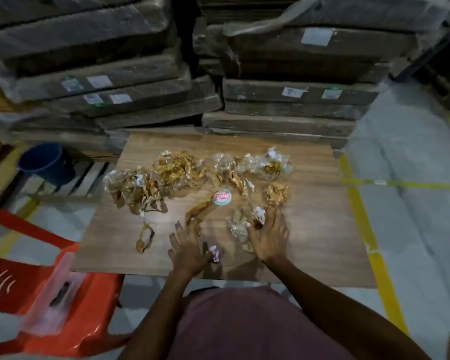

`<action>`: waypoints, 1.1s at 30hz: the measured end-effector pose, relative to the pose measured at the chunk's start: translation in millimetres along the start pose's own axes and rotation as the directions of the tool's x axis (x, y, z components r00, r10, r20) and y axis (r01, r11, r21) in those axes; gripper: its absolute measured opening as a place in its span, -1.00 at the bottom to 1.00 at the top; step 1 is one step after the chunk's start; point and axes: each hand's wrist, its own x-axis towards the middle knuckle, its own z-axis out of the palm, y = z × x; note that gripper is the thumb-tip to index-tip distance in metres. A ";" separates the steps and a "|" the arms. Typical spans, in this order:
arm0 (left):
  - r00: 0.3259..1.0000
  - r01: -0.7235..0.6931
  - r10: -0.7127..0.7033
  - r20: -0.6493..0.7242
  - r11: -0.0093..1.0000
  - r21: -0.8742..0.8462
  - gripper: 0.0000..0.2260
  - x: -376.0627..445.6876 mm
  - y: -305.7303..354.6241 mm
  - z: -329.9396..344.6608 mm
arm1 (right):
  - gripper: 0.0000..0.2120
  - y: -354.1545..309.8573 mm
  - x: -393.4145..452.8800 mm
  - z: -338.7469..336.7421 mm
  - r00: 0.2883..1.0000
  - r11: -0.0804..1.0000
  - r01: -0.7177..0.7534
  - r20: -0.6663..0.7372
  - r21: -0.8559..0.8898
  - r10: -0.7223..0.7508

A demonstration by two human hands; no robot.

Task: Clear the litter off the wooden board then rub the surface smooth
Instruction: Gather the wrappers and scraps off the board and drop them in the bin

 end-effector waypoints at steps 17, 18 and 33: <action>0.917 -0.391 0.398 -0.009 0.906 0.158 -0.28 35.1 -60.7 29.6 | 0.12 -13.1 -15.5 46.2 0.889 0.941 -0.320 0.310 -0.106 0.337; 0.912 -0.402 0.411 -0.019 0.901 0.163 -0.29 38.5 -59.2 31.8 | 0.17 -13.8 -14.1 50.4 0.848 0.943 -0.298 0.413 -0.150 0.334; 0.904 -0.404 0.412 -0.117 0.911 0.086 -0.31 72.1 57.0 53.9 | -0.34 25.0 44.9 9.5 0.990 0.972 0.061 0.111 0.228 -0.088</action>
